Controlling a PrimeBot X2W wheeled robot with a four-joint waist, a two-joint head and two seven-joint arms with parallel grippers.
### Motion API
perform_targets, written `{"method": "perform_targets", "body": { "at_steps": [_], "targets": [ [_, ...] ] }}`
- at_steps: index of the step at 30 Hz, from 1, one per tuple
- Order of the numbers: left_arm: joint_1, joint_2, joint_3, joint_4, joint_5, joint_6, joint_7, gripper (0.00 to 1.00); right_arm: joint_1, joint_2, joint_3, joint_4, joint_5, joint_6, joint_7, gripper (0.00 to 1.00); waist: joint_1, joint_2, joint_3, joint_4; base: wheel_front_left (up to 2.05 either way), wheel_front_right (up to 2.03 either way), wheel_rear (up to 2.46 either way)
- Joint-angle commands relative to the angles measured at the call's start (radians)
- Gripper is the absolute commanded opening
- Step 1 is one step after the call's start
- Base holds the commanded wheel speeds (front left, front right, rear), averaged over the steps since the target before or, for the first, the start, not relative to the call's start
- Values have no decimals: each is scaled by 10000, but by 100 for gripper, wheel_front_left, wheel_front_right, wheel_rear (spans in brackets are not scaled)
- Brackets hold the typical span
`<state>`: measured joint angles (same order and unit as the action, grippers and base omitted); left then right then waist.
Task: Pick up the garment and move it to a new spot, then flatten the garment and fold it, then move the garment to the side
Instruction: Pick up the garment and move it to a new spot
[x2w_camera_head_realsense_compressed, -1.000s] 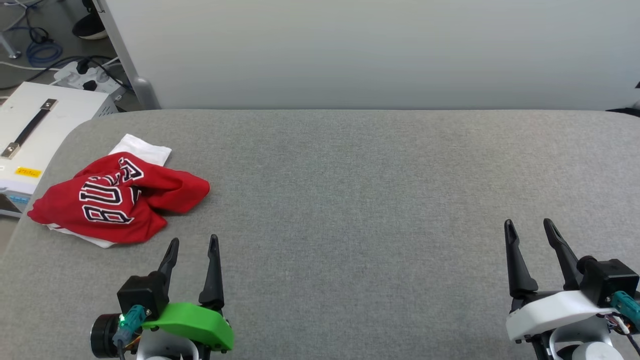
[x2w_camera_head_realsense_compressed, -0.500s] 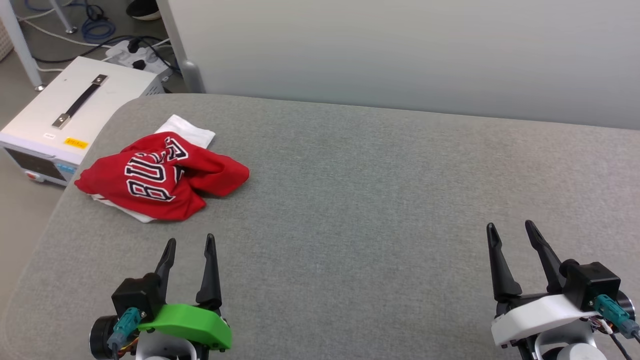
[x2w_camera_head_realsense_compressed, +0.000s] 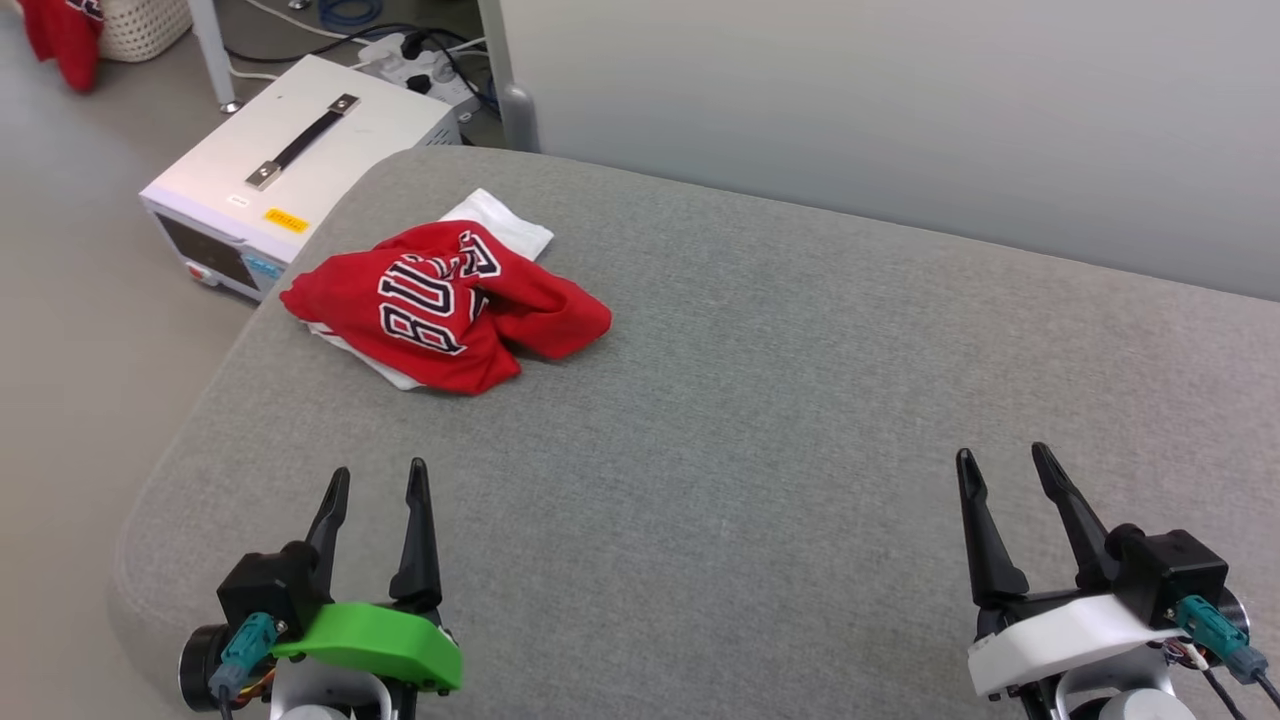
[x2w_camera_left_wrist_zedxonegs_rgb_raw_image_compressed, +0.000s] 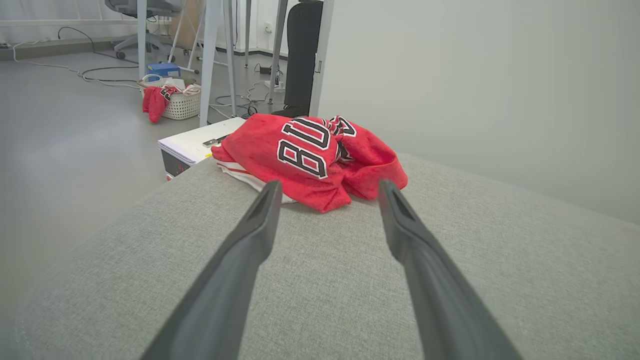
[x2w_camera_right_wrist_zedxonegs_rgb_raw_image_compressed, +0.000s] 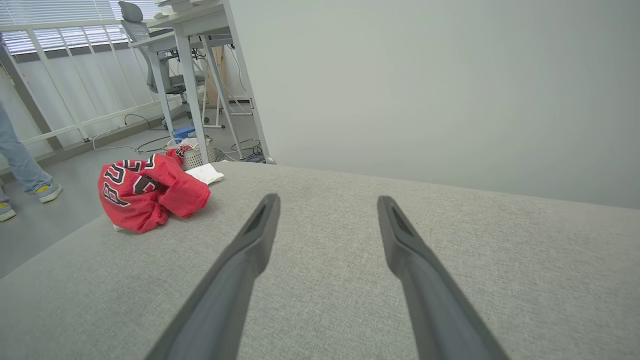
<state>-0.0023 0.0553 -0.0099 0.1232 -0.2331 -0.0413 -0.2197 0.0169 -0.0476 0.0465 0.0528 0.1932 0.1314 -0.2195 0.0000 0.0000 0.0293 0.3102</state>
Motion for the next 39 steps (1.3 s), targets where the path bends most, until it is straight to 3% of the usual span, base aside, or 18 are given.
{"method": "perform_targets", "body": {
  "at_steps": [1,20,32,37,39],
  "targets": [
    [-170,-45,-13,71,-127,-67,-100,100,-146,-24,30,42,115,-7,-106,100,0,0,82,456,0,0,0],
    [-200,-51,-205,254,-232,-316,-421,100,-193,-26,230,188,334,-7,-423,100,0,0,135,1504,0,0,0],
    [-591,-51,-280,289,-181,-413,-421,100,-395,-26,241,111,-6,-7,-423,100,0,0,733,1042,0,0,0],
    [-1796,-7,-463,1019,-201,-734,-421,100,-726,-26,163,-31,-296,-7,-423,100,0,0,1541,575,0,0,0],
    [-2553,309,-714,1629,-356,-826,-367,100,-862,-26,198,-73,-405,-7,-423,100,0,0,1886,362,0,0,0]
  ]
}}
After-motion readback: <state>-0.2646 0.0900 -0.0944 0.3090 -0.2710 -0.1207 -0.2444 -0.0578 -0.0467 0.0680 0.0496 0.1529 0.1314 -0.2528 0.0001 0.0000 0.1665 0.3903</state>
